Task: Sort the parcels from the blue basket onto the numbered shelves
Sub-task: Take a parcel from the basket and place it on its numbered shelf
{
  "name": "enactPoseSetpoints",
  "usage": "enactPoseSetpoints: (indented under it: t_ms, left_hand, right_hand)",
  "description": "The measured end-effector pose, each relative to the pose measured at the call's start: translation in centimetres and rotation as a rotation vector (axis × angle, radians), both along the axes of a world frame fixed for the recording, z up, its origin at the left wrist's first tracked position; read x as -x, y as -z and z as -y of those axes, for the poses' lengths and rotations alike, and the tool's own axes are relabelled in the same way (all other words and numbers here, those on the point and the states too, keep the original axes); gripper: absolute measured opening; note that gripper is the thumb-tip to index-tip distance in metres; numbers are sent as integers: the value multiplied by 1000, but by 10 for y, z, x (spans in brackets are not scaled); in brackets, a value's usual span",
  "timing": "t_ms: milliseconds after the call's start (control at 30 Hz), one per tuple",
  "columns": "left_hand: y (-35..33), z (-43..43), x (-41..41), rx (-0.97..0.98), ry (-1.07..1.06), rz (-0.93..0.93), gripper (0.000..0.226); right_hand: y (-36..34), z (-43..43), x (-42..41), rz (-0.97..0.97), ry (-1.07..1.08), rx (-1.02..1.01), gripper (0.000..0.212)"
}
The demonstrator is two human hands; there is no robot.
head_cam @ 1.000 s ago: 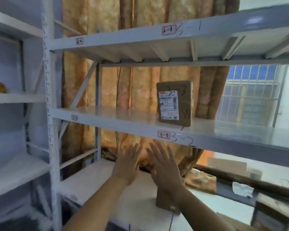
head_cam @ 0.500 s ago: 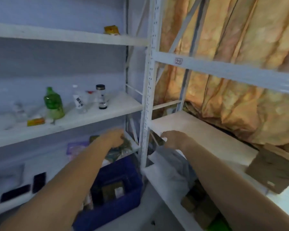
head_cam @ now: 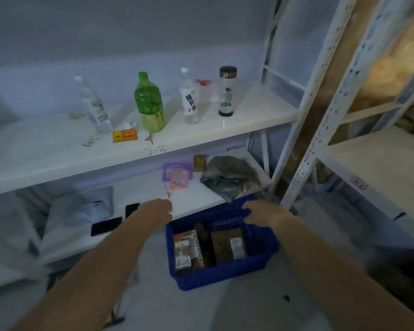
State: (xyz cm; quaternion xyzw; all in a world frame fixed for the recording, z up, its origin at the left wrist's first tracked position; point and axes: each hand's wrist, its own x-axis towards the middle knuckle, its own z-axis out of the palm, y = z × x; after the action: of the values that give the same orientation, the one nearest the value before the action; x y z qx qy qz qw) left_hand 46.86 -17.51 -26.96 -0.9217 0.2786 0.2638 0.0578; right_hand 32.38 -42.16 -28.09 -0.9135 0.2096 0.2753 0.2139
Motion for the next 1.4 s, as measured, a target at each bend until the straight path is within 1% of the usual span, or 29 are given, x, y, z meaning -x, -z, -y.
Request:
enactPoseSetpoints:
  t_ms: [33,100,233,333,400,500,567,633,667,800,867,933,967,1067,1200,1333,1400]
  left_hand:
    - [18,-4,-7,-39,7,-25,45]
    - [56,-8,-18,-99,1,-81,42]
    - [131,2,-29,-141,-49,-150,42]
    - [187,20,-33,-124,-94,-190,41]
    - [221,27,-32,-107,-150,-205,42]
    - [284,40,-39,-80,-312,-245,49]
    - [317,43,-39,-39,-428,-261,50]
    - [345,39,-36,-2,-511,-267,46]
    - [359,35,-35,5,-532,-280,48]
    - [419,10,-41,-12,-544,-343,65]
    - [449,3,-48,12,-580,-352,63]
    - [477,-2,-55,98,-629,-352,58]
    - [490,-2,-58,145,-649,-350,59]
    - [522,-2,-59,262,-696,-371,76]
    - [548,3,-56,291,-722,-366,82]
    - [556,4,-51,232,-739,-290,79]
    - [555,6,-51,203,-771,-303,75]
  right_hand:
    - [16,-6,-5,-27,4,-44,44]
    - [52,-8,-15,-112,-2,-94,50]
    - [137,8,-34,-225,-20,-91,48]
    - [198,27,-50,-297,-50,-125,42]
    - [228,36,-58,-284,-75,-125,31]
    - [287,42,-74,-266,-89,-148,38]
    - [323,34,-87,-272,-122,-172,38]
    - [360,17,-101,-274,-146,-210,35]
    - [377,5,-108,-273,-153,-236,35]
    - [438,-48,-131,-239,-138,-339,39]
    - [465,-68,-140,-196,-85,-377,44]
    - [490,-82,-147,-181,-20,-383,54]
    - [503,-88,-150,-189,12,-380,60]
    - [529,-101,-156,-194,137,-429,74]
    - [545,-114,-162,-106,330,-555,70]
    - [558,-125,-165,-110,438,-681,68]
    - [563,-130,-166,-109,483,-717,67]
